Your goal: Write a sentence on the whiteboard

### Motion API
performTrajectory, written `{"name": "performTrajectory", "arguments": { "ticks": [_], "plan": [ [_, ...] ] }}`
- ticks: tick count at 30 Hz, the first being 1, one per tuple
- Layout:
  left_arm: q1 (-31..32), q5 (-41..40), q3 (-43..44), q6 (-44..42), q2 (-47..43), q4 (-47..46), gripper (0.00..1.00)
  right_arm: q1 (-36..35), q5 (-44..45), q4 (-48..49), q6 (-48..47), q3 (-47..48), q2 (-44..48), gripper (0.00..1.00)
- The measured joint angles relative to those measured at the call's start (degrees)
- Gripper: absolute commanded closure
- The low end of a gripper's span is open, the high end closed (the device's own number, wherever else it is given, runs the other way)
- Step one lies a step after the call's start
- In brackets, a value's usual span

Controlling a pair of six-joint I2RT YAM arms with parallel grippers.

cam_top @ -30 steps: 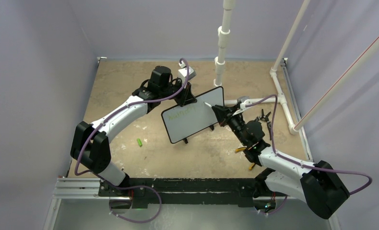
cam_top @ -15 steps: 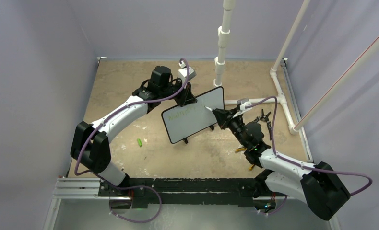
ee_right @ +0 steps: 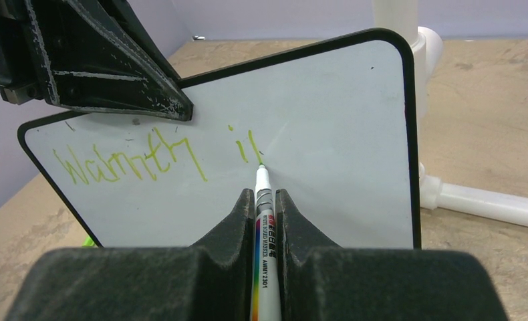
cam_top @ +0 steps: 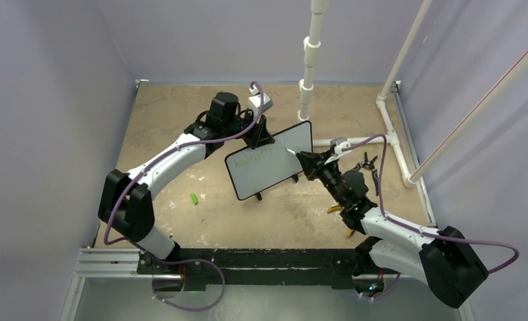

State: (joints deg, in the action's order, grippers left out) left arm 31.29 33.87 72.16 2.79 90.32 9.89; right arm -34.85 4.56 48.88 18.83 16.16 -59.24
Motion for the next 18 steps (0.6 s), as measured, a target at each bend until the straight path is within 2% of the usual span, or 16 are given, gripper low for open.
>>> {"name": "performTrajectory", "arguments": {
  "ticks": [18],
  "plan": [
    [0.02,0.17,-0.04,0.00,0.00,-0.04,1.00,0.00,0.83,1.73,-0.46,1.29,-0.04,1.00]
  ]
}}
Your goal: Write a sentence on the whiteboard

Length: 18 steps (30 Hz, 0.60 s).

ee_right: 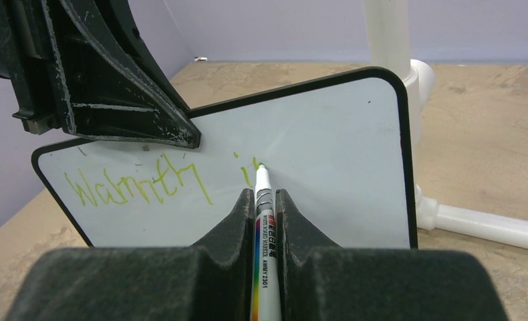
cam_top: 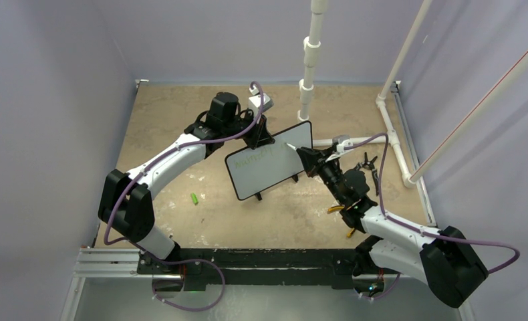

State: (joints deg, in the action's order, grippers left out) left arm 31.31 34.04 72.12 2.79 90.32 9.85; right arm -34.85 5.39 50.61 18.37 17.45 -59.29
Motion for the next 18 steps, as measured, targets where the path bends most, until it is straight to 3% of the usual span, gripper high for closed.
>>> {"name": "performTrajectory", "arguments": {
  "ticks": [18],
  "plan": [
    [0.00,-0.20,-0.04,0.00,0.00,-0.09,1.00,-0.02,2.64,-0.09,0.09,0.00,0.11,1.00]
  ]
}}
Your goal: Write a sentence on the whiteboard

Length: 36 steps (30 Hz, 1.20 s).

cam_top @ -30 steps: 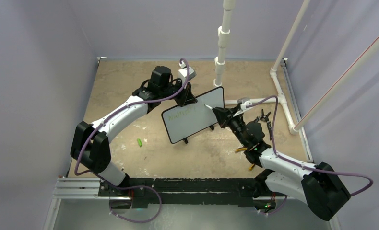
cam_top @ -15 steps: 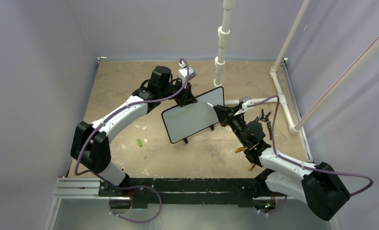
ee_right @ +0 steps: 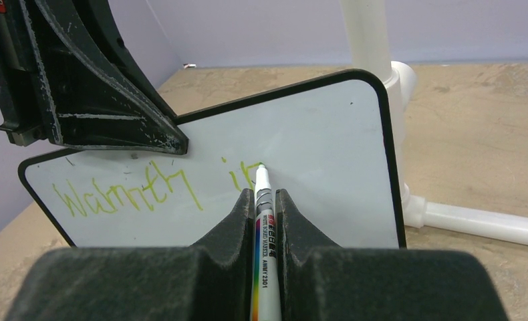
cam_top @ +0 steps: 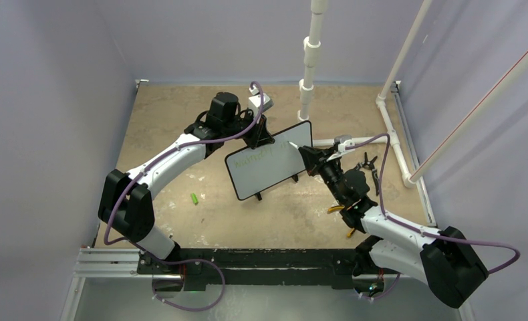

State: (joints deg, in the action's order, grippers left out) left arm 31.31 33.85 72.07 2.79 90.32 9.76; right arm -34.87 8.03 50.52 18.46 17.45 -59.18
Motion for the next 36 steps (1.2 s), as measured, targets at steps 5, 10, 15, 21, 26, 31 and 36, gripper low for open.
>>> {"name": "performTrajectory", "arguments": {
  "ticks": [5,10,15,21,26,31,36],
  "plan": [
    [0.00,-0.02,-0.09,-0.02,0.00,-0.17,1.00,0.02,-0.02,-0.24,0.59,-0.02,0.00,1.00],
    [-0.02,-0.04,-0.11,0.00,0.00,-0.26,1.00,0.02,-0.04,-0.68,1.25,-0.31,0.00,1.00],
    [-0.02,-0.02,-0.17,0.00,0.00,-0.37,1.00,0.02,-0.02,-2.10,1.90,-1.33,0.39,1.00],
    [-0.02,0.02,-0.20,0.00,0.00,-0.37,1.00,0.02,0.00,-3.50,1.97,-1.44,0.87,1.00],
    [0.00,0.22,-0.20,0.00,0.00,-0.39,1.00,0.02,0.00,-4.07,1.88,-2.05,2.75,1.00],
    [0.00,0.22,-0.20,0.00,0.00,-0.42,1.00,0.02,0.13,-4.37,2.32,-2.25,7.37,1.00],
    [0.00,0.22,-0.22,0.00,0.00,-0.44,1.00,0.02,1.55,-4.15,2.40,-2.32,7.06,1.00]
  ]
}}
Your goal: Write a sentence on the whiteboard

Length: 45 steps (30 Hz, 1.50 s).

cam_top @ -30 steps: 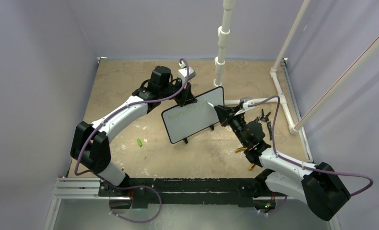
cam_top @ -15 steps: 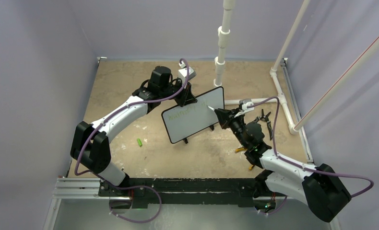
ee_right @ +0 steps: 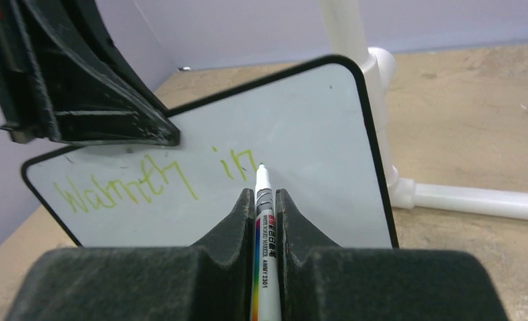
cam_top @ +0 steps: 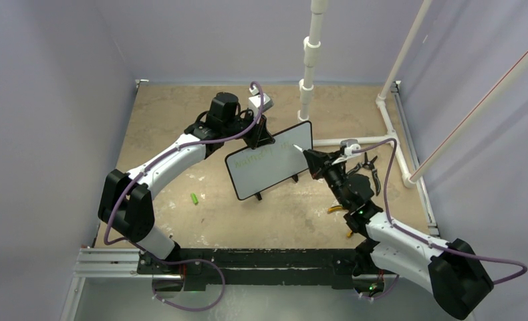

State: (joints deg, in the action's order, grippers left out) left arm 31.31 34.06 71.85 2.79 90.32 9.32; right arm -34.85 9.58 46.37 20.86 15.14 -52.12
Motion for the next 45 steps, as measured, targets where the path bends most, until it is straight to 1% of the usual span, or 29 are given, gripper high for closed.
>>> {"name": "performTrajectory", "arguments": {
  "ticks": [5,21,37,45],
  "plan": [
    [0.00,0.02,-0.07,0.00,0.00,-0.13,1.00,0.02,1.68,-0.17,0.44,0.00,-2.27,1.00],
    [0.00,0.20,-0.22,0.00,0.00,-0.52,1.00,1.18,5.99,0.24,1.25,0.00,-2.25,1.00],
    [-0.02,0.20,-0.39,0.02,0.00,-0.92,1.00,2.58,5.68,2.67,0.96,1.11,-5.35,1.00],
    [0.00,0.24,-0.39,0.02,0.00,-0.96,1.00,2.67,2.69,4.22,-0.35,1.31,-5.31,1.00]
  ]
}}
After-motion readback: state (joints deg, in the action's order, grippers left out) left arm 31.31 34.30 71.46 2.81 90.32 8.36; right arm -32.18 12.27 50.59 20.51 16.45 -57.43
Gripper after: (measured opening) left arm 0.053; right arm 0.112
